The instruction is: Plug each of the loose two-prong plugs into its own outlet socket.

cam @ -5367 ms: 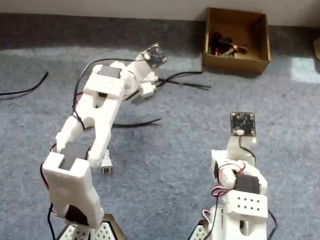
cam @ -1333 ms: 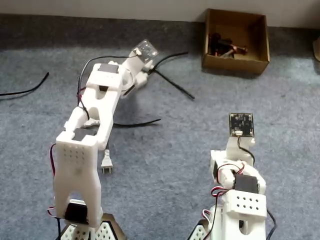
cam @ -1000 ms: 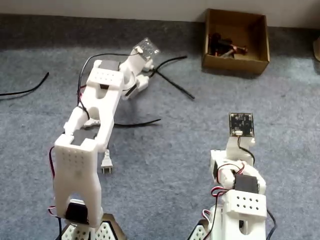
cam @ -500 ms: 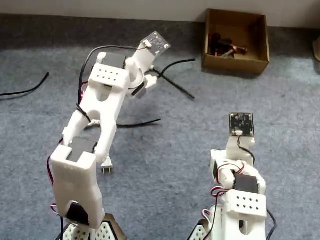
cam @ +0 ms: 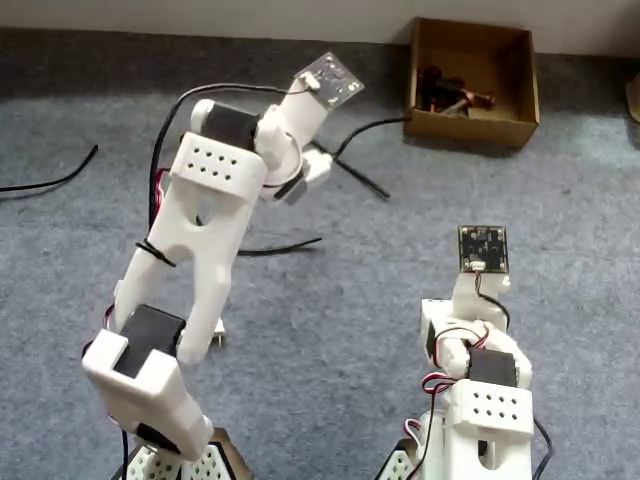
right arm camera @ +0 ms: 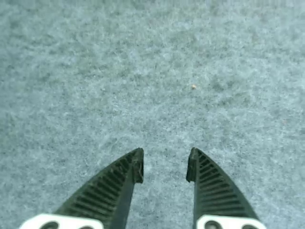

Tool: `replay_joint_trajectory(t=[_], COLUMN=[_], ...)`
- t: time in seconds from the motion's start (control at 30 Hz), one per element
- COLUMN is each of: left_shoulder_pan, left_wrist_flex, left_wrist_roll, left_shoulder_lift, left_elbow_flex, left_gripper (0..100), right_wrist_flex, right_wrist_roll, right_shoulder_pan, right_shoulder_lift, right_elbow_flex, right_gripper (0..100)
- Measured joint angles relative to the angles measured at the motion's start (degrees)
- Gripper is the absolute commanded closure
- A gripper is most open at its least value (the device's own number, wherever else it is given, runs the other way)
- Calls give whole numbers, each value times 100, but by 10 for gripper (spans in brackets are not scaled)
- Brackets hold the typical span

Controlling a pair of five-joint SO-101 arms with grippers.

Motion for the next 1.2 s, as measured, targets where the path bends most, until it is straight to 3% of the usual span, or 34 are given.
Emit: replay_joint_trajectory(t=[0.27,0.73,1.2], left_shoulder_pan=[738,1363,1635], left_wrist_flex=[-132,-2585,-4325], left_wrist_roll=[105,800,1178], left_shoulder_lift=[-1292,-3877,-4114], left_elbow_flex=[1582,5626,7200], left_gripper=[948,948,948], right_wrist_flex=[0,0,0], right_wrist_roll=[0,-220,-475], right_shoulder_pan=[0,492,1037], right_shoulder_lift=[0,0,0], right_elbow_flex=[0,0,0], right_gripper=[844,844,844])
